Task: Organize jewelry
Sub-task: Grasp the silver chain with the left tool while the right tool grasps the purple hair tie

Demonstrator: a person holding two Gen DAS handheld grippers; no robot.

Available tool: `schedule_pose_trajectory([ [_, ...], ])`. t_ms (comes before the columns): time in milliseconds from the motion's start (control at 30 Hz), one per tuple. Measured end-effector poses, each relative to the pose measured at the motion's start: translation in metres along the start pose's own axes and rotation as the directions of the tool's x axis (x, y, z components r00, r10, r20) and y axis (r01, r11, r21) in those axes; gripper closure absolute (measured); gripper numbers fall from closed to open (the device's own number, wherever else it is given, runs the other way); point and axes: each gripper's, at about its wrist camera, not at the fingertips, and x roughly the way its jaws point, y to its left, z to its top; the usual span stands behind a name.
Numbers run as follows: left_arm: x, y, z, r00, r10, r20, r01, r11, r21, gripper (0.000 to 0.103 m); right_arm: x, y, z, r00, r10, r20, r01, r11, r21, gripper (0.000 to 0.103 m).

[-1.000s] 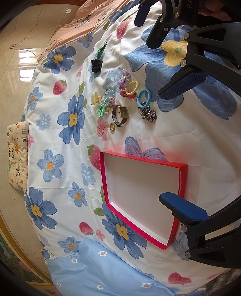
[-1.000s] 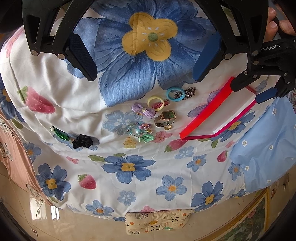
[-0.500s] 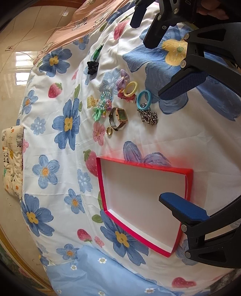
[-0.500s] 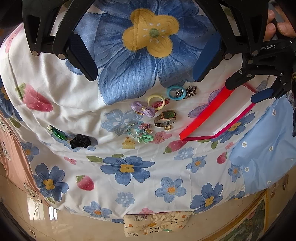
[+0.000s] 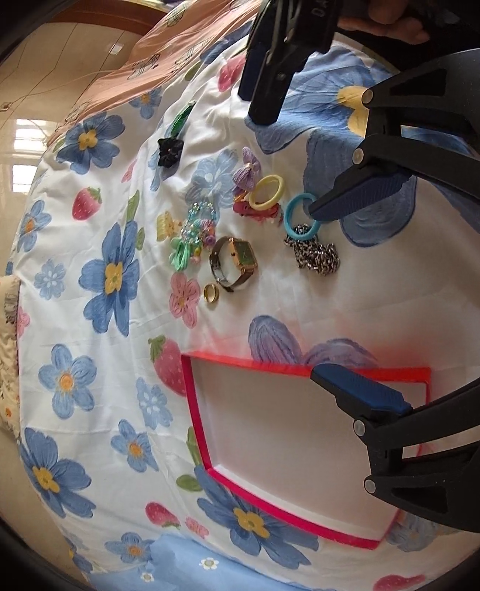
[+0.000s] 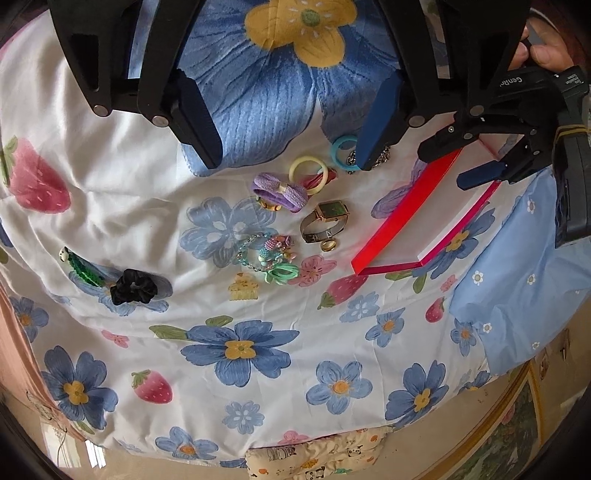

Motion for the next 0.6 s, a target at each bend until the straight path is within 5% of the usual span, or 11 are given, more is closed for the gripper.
schedule_pose_trajectory([
  [467,0.063,-0.002,0.021,0.991,-0.019,-0.136,0.031,0.996,0.084,0.040,0.052,-0.003,0.025,0.992,0.040,-0.123,-0.049,0.996,-0.069,0.035],
  [600,0.076,-0.003,0.022,0.986,-0.040,-0.161,0.055,0.995,0.088,0.045,0.062,-0.006,0.027,0.988,0.043,-0.149,-0.054,0.996,-0.073,0.049],
])
